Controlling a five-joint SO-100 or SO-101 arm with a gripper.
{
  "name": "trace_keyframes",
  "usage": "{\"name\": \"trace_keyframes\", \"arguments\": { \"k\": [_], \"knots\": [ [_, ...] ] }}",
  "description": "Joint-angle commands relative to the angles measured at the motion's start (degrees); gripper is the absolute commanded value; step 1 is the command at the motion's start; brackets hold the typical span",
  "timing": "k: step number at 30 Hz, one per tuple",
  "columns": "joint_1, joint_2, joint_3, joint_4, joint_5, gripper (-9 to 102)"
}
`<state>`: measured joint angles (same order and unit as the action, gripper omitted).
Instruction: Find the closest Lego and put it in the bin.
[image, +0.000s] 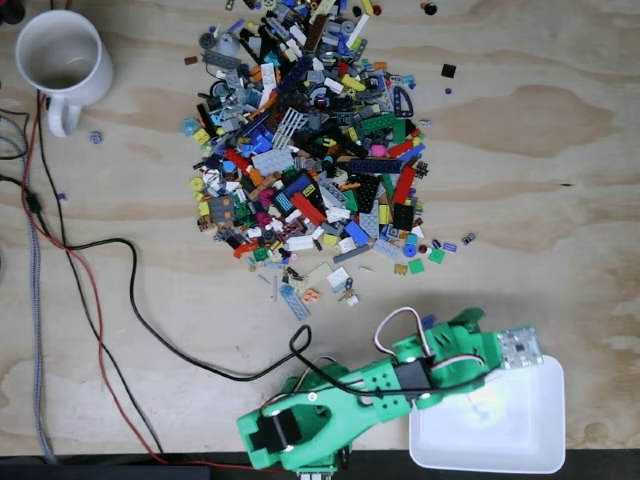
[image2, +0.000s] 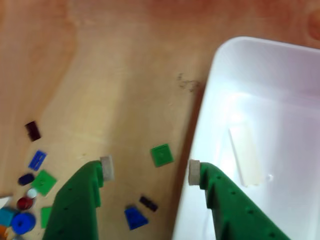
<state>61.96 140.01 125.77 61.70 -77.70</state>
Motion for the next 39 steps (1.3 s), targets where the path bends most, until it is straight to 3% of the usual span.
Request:
{"name": "trace_keyframes", "arguments": {
  "k": [1,6,13,39],
  "knots": [
    [-25.58,5.10,-5.89,4.92,4.13,22],
    [-46.58,7.03,-5.27,10.55,9.40,22],
    [-62.75,10.11,-0.79,12.74,13.45,21],
    [-64.07,9.14,1.32,12.30,12.74,21]
  ]
}}
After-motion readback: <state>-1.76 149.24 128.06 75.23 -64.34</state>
